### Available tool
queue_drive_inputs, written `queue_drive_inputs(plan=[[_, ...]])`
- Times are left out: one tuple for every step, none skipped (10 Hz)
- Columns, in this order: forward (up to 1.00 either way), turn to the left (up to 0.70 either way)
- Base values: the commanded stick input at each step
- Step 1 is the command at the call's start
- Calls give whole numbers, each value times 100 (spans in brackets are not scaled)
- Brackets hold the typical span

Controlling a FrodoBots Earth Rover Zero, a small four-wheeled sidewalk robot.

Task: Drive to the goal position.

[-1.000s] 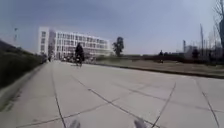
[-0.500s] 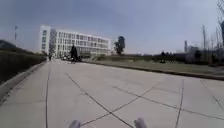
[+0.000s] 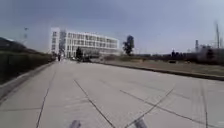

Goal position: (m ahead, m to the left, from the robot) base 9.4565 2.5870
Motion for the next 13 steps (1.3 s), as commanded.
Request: queue_drive_inputs(plan=[[70, 1], [70, 1], [70, 1], [70, 1], [70, 1], [70, 1], [70, 1], [70, 1], [70, 17], [70, 33], [70, 36], [70, 36], [70, 36]])
